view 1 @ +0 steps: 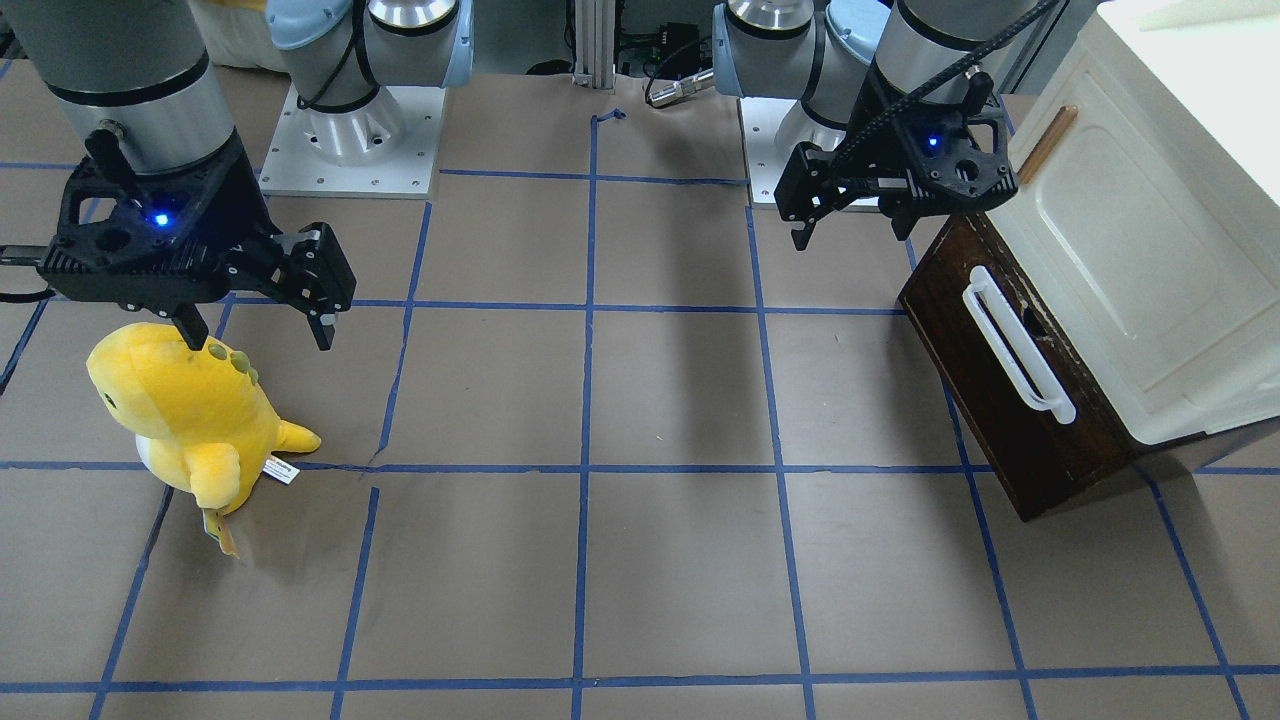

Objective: Pull drawer sideways
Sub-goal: 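Move the left gripper down to the white bar handle of the wooden drawer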

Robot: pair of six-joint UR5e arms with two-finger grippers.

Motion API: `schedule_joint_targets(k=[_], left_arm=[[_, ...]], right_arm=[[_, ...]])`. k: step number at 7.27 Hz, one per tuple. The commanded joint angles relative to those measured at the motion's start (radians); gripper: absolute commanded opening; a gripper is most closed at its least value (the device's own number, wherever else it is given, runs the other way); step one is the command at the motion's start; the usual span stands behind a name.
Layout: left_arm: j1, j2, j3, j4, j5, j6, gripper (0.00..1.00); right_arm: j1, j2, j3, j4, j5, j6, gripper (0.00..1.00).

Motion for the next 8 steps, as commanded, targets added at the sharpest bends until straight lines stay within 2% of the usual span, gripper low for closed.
schedule_joint_targets(k=[1, 3, 4, 5, 8], left_arm=[[-0.027, -0.024, -0.004, 0.000, 0.036, -0.088, 1.00], [-0.115, -0.080, -0.017, -0.001, 0.185, -0.215, 1.00], [-0.136, -0.111, -0.036, -0.004, 0.210, -0.293, 1.00], [-0.165, -0.145, -0.070, 0.002, 0.322, -0.344, 1.00], [-0.195, -0.296, -0.130, 0.002, 0.563, -0.380, 1.00]], right_arm=[[0.000, 0.000, 0.000, 0.001, 0.000, 0.000, 1.00], [0.000, 0.000, 0.000, 0.000, 0.000, 0.000, 1.00], [0.000, 0.000, 0.000, 0.000, 0.000, 0.000, 1.00], [0.000, 0.000, 0.000, 0.000, 0.000, 0.000, 1.00], [0.000, 0.000, 0.000, 0.000, 0.000, 0.000, 1.00]])
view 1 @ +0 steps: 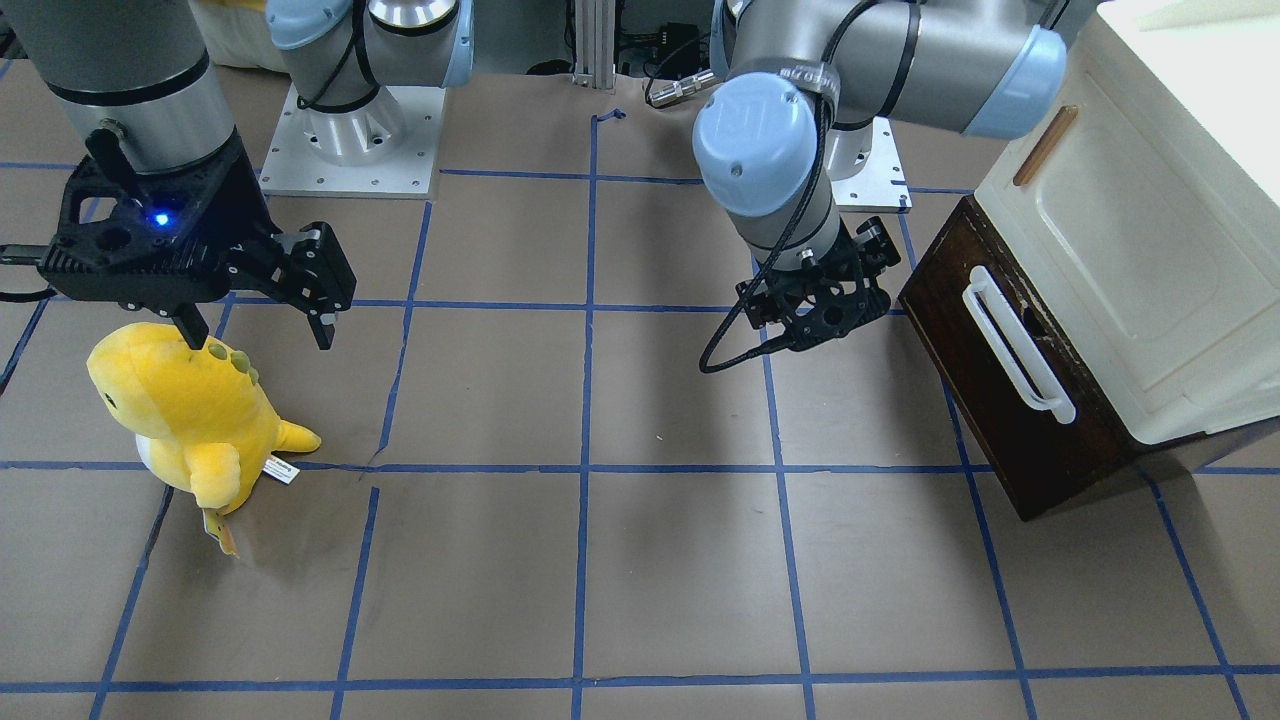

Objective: Pull drawer sideways
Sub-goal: 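Move the left gripper down to the white bar handle of the wooden drawer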

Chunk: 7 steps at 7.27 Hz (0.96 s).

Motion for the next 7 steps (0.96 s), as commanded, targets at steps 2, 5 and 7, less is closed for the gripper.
schedule_joint_targets(k=[2, 5, 7], left_arm=[[-0.008, -0.140, -0.059, -0.020, 0.314, 0.020, 1.00], [-0.008, -0.186, -0.134, -0.087, 0.592, 0.011, 1.00], [-0.005, -0.221, -0.142, -0.094, 0.672, -0.047, 1.00]], right_arm=[[0.000, 0.000, 0.000, 0.000, 0.000, 0.000, 1.00], [0.000, 0.000, 0.000, 0.000, 0.000, 0.000, 1.00], [0.000, 0.000, 0.000, 0.001, 0.000, 0.000, 1.00]])
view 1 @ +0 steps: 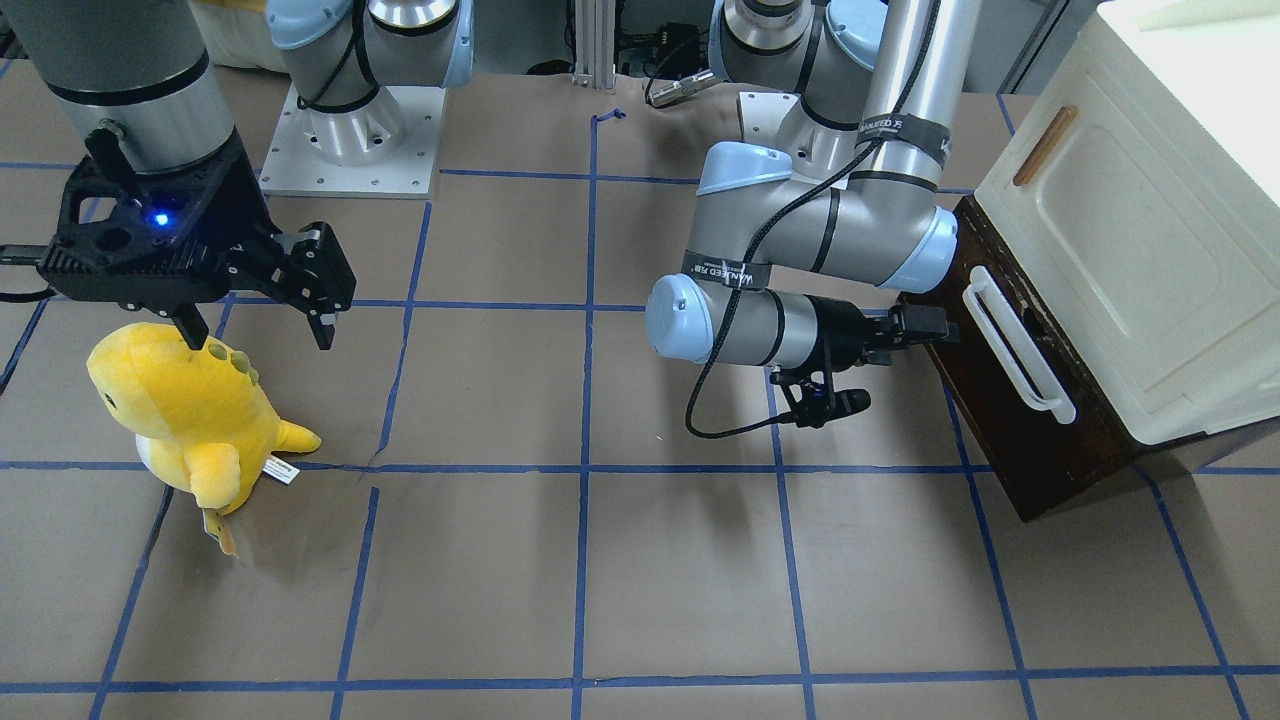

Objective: Pull drawer sideways
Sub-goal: 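Move the left gripper down to the white bar handle of the wooden drawer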

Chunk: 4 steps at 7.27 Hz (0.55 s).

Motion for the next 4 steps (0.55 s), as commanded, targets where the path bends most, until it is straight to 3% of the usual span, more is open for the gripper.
schedule_joint_targets(k=[1, 4], left_arm=[[0.008, -0.044, -0.033, -0.011, 0.102, -0.097, 1.00], [0.011, -0.093, -0.068, -0.014, 0.156, -0.202, 1.00]], right_arm=[[0.000, 0.000, 0.000, -0.001, 0.000, 0.000, 1.00], [0.000, 0.000, 0.000, 0.001, 0.000, 0.000, 1.00]])
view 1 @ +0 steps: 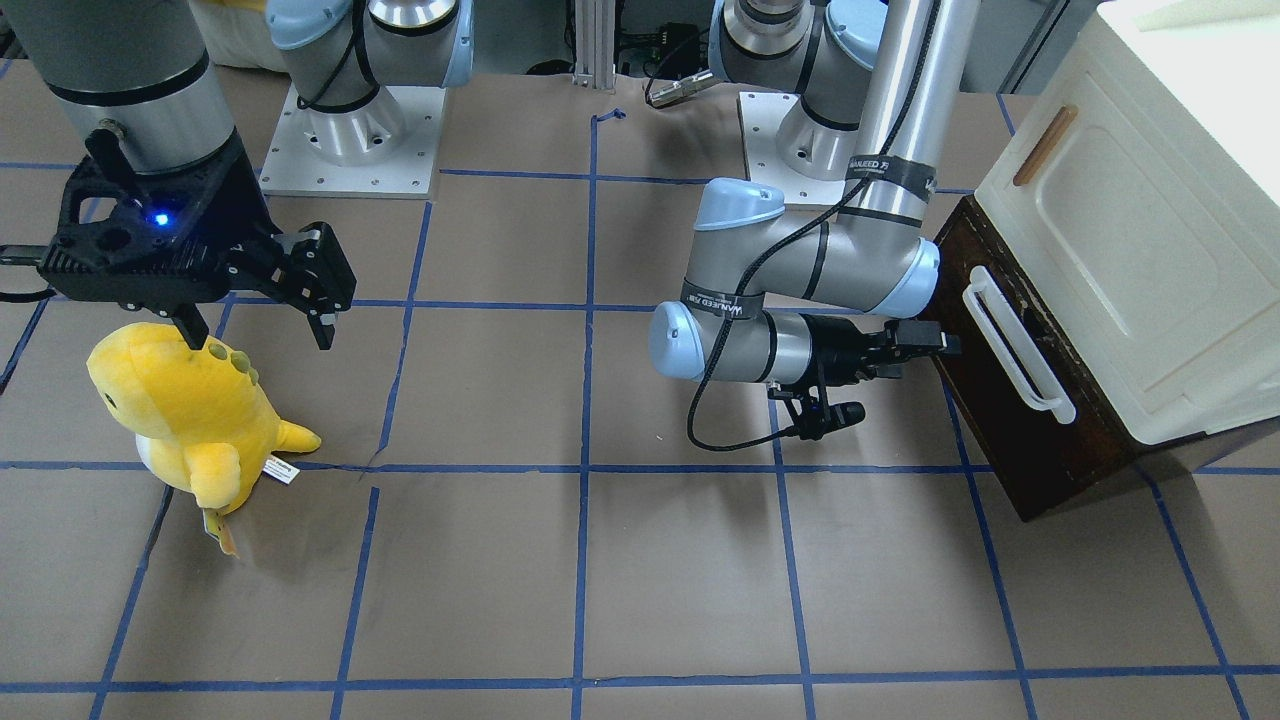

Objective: Pull drawer sideways
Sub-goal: 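Move the left gripper down to the white bar handle of the wooden drawer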

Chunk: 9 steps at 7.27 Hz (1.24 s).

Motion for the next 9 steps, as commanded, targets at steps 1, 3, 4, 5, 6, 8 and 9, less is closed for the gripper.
schedule_joint_targets(k=[1, 3, 4, 5, 6, 8, 9], left_arm=[[0.023, -0.014, -0.012, -0.059, 0.091, -0.023, 1.00], [0.066, -0.002, -0.011, -0.151, 0.129, -0.023, 1.00], [0.091, 0.000, -0.011, -0.177, 0.138, -0.021, 1.00], [0.092, 0.001, -0.006, -0.203, 0.167, -0.021, 1.00], [0.105, 0.003, -0.006, -0.217, 0.169, -0.021, 1.00], [0.132, 0.003, -0.005, -0.228, 0.176, -0.021, 0.98], [0.143, 0.004, -0.003, -0.228, 0.176, -0.029, 0.98]], right_arm=[[0.000, 0.000, 0.000, 0.000, 0.000, 0.000, 1.00], [0.000, 0.000, 0.000, -0.001, 0.000, 0.000, 1.00], [0.000, 0.000, 0.000, -0.001, 0.000, 0.000, 1.00], [0.000, 0.000, 0.000, -0.001, 0.000, 0.000, 1.00], [0.000, 0.000, 0.000, -0.001, 0.000, 0.000, 1.00], [0.000, 0.000, 0.000, -0.001, 0.000, 0.000, 1.00], [0.000, 0.000, 0.000, -0.001, 0.000, 0.000, 1.00]])
